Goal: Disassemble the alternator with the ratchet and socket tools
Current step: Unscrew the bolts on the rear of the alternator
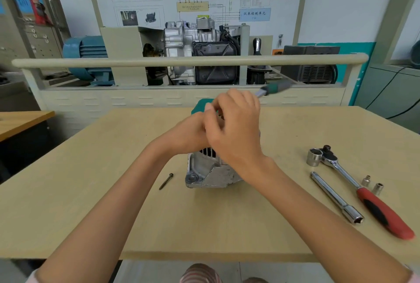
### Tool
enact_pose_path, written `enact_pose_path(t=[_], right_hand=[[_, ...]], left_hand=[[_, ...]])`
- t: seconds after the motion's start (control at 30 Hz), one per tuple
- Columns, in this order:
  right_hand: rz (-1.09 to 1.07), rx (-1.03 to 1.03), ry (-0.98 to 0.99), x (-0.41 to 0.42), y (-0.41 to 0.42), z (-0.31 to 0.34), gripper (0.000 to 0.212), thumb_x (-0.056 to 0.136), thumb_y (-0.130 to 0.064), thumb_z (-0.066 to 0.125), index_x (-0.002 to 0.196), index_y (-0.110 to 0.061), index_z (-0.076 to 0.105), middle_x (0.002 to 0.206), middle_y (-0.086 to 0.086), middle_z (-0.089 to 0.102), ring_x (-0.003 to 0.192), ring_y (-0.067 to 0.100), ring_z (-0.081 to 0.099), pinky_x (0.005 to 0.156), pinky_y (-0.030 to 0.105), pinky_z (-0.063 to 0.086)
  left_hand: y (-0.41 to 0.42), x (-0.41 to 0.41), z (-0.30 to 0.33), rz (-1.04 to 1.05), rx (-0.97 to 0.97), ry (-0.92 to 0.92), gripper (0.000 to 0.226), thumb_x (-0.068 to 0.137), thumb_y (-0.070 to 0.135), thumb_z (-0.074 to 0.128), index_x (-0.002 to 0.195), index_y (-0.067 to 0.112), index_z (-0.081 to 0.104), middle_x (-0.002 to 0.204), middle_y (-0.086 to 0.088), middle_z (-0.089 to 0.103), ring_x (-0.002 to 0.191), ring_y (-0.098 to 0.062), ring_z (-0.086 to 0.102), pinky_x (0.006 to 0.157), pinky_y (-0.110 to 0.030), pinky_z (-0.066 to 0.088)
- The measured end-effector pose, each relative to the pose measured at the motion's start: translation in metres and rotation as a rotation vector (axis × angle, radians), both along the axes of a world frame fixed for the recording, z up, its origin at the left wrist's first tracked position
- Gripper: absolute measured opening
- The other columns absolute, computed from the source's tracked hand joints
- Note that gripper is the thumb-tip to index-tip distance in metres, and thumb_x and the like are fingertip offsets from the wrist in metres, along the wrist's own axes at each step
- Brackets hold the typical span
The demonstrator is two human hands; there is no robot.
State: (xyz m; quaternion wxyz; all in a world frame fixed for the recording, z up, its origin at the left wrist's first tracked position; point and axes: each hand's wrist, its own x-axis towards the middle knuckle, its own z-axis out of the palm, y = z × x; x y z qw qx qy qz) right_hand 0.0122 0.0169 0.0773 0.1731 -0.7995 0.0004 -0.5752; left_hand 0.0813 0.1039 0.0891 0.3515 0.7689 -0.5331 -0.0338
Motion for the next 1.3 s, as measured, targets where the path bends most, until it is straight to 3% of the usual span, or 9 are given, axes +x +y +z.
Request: enact_pose_path(t=[0.13,0.27,0.43,0.57,0.83,0.93,1.03,1.17,1.3], right_hand=[[0.636,0.426,-0.028,0.001,-0.010,0.009,0.038,0.080,-0.029,0.039,0.048,-0.010,0.046,0.050,-0.002,0.045,0.058,0.013,0.043,0.072,0.031,0.039],[0.835,0.704,0.029,0.003,-0.016,0.014,0.041,0.084,-0.024,0.036,0.046,-0.013,0.045,0.048,-0.004,0.045,0.060,0.015,0.046,0.073,0.023,0.043],[-0.020,-0.038,0.006,0.001,-0.006,-0.007,0.023,0.080,-0.024,0.042,0.067,-0.008,0.053,0.070,0.004,0.049,0.073,0.020,0.044,0.073,0.031,0.037],[-0.447,-0.110,0.098,0.000,0.001,-0.012,0.027,0.078,-0.031,0.047,0.078,-0.006,0.058,0.080,0.010,0.052,0.079,0.028,0.047,0.081,0.039,0.035],[0.869,0.677,0.039,0.002,-0.019,0.017,0.032,0.076,-0.018,0.041,0.044,-0.013,0.043,0.050,0.004,0.042,0.057,0.014,0.043,0.068,0.027,0.042],[1.064,0.844,0.060,0.005,-0.023,0.019,0.041,0.079,-0.020,0.038,0.038,-0.017,0.043,0.045,0.000,0.042,0.057,0.015,0.044,0.077,0.025,0.047],[0.715,0.483,-0.033,0.003,-0.014,0.009,0.031,0.080,-0.022,0.040,0.050,-0.014,0.044,0.055,0.001,0.044,0.061,0.014,0.043,0.072,0.032,0.042],[-0.305,-0.103,0.049,0.006,-0.006,-0.009,0.025,0.077,-0.028,0.041,0.070,-0.008,0.055,0.074,0.007,0.051,0.074,0.022,0.044,0.075,0.034,0.036],[-0.180,-0.067,0.005,0.004,-0.004,-0.005,0.024,0.076,-0.028,0.041,0.068,-0.009,0.052,0.069,0.003,0.048,0.072,0.021,0.042,0.074,0.031,0.033]], left_hand=[[0.001,0.000,0.000,-0.092,-0.024,0.083,0.009,0.084,0.007,0.066,0.084,0.014,0.073,0.080,0.003,0.069,0.069,-0.013,0.057,0.069,-0.021,0.048],[-0.001,-0.001,0.000,-0.121,-0.058,0.088,0.011,0.084,0.010,0.067,0.090,0.006,0.075,0.084,-0.013,0.069,0.073,-0.023,0.058,0.073,-0.031,0.048],[-0.002,0.002,-0.003,0.031,-0.058,0.060,0.038,0.081,-0.007,0.057,0.059,0.023,0.061,0.051,0.019,0.057,0.051,0.004,0.049,0.052,-0.009,0.038],[-0.003,0.004,-0.001,0.070,-0.007,0.030,0.045,0.080,-0.010,0.047,0.050,0.024,0.048,0.042,0.017,0.049,0.044,0.001,0.042,0.047,-0.011,0.032],[0.000,0.001,0.002,-0.136,-0.011,0.163,0.012,0.085,0.014,0.067,0.089,0.022,0.075,0.069,0.015,0.065,0.062,0.000,0.052,0.064,-0.010,0.041],[0.000,0.000,0.001,-0.134,-0.056,0.185,0.013,0.084,0.013,0.068,0.089,0.023,0.073,0.071,0.016,0.068,0.063,0.003,0.055,0.064,-0.009,0.042],[0.000,0.000,0.000,-0.078,-0.078,0.159,0.020,0.081,0.003,0.069,0.079,0.022,0.074,0.065,0.012,0.068,0.061,0.001,0.056,0.063,-0.011,0.045],[-0.003,0.003,0.000,0.072,-0.047,0.037,0.043,0.079,-0.010,0.055,0.054,0.024,0.058,0.048,0.013,0.055,0.048,0.004,0.046,0.050,-0.010,0.037],[-0.002,0.003,0.002,0.048,-0.004,0.061,0.052,0.080,-0.008,0.052,0.048,0.033,0.059,0.049,0.015,0.056,0.049,0.003,0.047,0.052,-0.014,0.039]])
